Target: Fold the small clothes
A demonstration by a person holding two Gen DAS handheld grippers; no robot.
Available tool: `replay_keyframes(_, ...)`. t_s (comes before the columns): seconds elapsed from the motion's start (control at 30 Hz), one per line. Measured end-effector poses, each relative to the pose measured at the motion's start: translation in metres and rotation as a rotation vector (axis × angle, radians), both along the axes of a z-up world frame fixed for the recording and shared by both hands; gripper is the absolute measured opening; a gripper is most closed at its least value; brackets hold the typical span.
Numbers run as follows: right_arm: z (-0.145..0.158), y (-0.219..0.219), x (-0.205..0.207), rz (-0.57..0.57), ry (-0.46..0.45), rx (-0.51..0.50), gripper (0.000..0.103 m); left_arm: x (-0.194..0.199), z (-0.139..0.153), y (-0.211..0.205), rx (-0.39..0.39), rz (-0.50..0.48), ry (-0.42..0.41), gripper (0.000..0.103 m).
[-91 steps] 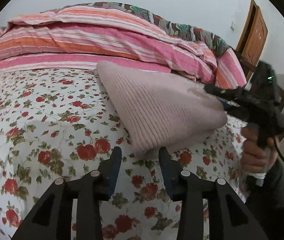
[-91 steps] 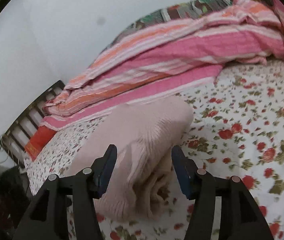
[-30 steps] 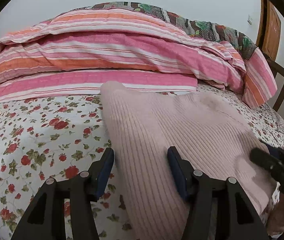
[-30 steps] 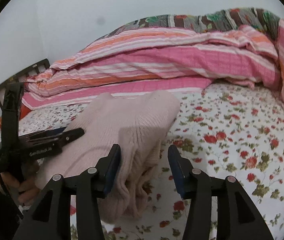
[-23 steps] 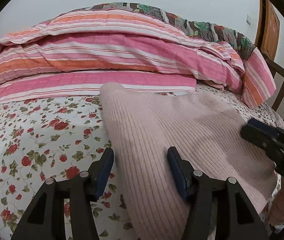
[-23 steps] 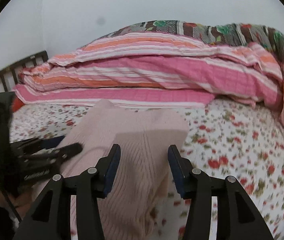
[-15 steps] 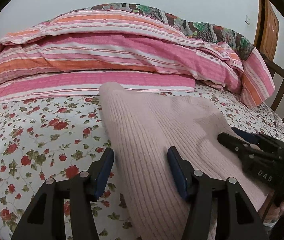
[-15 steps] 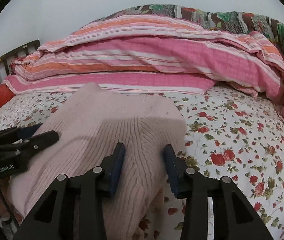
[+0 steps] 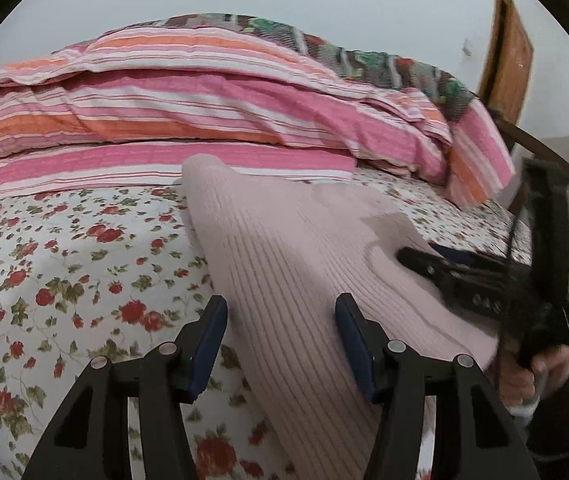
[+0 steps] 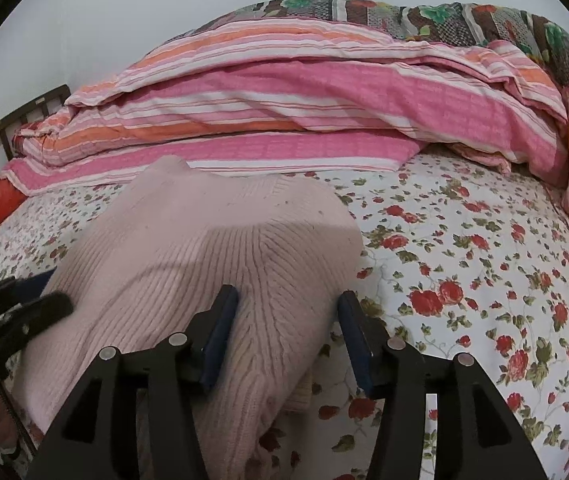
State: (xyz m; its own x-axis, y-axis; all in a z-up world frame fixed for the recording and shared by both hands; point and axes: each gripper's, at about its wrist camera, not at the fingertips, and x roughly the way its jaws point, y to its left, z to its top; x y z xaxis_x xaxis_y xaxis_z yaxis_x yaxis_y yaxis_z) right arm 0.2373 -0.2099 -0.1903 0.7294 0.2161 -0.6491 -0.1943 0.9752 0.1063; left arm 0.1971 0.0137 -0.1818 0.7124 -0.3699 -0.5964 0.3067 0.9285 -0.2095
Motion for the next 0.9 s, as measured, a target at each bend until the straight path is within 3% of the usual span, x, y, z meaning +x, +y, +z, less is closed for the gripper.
replay_keyframes(0.17, 0.006, -0.007, -0.008, 0.026, 0.005, 0.035, 0.051, -0.010, -0.002, 0.002, -0.023, -0.052, 0.014, 0.055)
replay_keyframes(0.3, 0.002, 0.000, -0.009, 0.025, 0.005, -0.032, 0.051, -0.007, -0.006, -0.008, 0.044, -0.048, 0.032, 0.059)
replay_keyframes(0.43, -0.002, -0.002, -0.005, 0.018, 0.032, -0.039, 0.051, -0.004, -0.007, -0.013, 0.064, -0.042, 0.038, 0.062)
replay_keyframes(0.73, 0.000, -0.004, -0.007, 0.011, 0.031, -0.026, 0.052, 0.011, -0.004, 0.003, -0.065, -0.027, 0.083, 0.066)
replay_keyframes(0.9, 0.000, -0.003, -0.009, 0.005, 0.024, -0.028, 0.052, 0.025, -0.002, 0.000, -0.082, 0.010, 0.090, 0.066)
